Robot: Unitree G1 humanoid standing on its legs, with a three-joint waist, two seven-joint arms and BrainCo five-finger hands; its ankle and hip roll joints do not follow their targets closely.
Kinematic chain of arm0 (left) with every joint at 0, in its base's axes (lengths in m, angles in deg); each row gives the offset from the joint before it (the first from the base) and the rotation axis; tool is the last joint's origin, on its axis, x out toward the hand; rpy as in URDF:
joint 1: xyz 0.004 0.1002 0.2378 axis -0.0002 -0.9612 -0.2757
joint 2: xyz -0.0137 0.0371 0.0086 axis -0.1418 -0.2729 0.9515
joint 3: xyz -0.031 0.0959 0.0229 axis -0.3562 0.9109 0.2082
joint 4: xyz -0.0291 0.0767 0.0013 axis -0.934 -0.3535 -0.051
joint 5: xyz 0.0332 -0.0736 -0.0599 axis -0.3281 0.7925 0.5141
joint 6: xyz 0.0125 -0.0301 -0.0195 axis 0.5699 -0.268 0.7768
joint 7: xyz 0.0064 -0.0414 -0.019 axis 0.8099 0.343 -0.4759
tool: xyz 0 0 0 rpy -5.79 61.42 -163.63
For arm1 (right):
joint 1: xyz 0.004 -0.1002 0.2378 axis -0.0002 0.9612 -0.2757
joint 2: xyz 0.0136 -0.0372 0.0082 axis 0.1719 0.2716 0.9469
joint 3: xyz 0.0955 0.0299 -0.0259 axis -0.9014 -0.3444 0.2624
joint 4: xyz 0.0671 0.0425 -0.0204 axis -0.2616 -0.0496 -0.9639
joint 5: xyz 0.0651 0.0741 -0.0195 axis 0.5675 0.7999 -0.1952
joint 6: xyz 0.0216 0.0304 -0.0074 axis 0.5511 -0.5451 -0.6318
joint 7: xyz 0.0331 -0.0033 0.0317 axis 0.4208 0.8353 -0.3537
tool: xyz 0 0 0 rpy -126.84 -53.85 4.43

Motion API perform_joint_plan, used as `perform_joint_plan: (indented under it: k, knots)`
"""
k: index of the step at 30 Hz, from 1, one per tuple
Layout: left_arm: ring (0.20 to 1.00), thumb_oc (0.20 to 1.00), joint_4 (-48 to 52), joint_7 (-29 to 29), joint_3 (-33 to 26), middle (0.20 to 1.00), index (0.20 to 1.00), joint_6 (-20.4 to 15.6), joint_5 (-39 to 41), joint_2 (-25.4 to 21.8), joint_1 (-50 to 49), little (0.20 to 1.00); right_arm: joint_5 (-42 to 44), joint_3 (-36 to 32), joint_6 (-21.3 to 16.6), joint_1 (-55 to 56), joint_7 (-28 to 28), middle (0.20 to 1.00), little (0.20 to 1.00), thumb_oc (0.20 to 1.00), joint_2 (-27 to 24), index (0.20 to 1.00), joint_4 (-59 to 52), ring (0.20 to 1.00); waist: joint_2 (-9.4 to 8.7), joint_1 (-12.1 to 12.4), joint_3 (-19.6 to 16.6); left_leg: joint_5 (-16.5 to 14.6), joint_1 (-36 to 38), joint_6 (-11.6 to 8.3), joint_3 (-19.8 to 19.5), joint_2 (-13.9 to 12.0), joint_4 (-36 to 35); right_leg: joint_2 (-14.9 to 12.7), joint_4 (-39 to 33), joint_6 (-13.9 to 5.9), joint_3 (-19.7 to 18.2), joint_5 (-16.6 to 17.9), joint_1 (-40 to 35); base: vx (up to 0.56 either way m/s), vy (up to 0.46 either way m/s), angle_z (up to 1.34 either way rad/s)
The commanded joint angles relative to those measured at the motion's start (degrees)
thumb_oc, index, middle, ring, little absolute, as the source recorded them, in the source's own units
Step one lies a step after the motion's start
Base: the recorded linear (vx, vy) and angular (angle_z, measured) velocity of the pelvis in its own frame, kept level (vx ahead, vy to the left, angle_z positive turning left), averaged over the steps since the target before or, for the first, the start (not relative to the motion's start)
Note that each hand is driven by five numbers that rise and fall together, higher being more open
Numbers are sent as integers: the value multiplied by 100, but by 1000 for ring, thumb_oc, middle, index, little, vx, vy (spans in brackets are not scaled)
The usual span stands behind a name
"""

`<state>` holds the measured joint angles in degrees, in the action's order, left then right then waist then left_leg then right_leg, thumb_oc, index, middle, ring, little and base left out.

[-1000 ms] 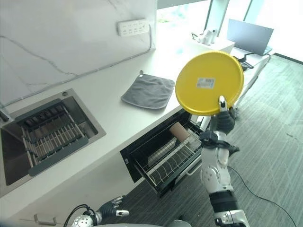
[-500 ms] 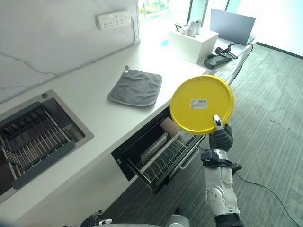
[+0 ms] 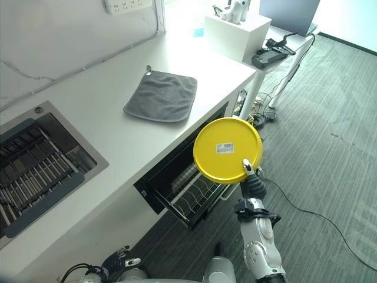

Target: Place the dishes in the dishwasher.

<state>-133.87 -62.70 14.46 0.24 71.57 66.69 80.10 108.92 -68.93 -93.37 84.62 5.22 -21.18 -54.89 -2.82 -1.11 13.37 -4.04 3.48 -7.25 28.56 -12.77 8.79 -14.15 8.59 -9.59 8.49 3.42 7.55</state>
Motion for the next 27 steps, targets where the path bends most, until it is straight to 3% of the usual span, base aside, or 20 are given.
perform_joint_plan:
  k: [1,17,27]
  knots:
    - [1000,1000,473,-97,111,1000,1000,-32,-64,374,52,1000,-57,-185,-386,-433,69,200,200,200,38,200,-394,200,67,73,215,-456,-473,551,-508,162,773,-281,668,-109,792,-921,-450,-28,6,4]
    - [1000,1000,440,-103,457,1000,1000,-23,-192,459,400,1000,-122,133,-585,-1267,-406,200,200,200,361,200,861,200,131,379,515,-344,-839,479,-861,208,825,-354,690,-86,865,-886,-266,-26,2,5]
    - [1000,1000,243,-42,664,1000,1000,-16,-365,462,474,1000,-515,186,-147,-2008,-885,200,200,200,286,200,1252,200,211,600,530,-308,-876,438,-1091,302,775,-409,727,-35,946,-920,-286,4,18,8]
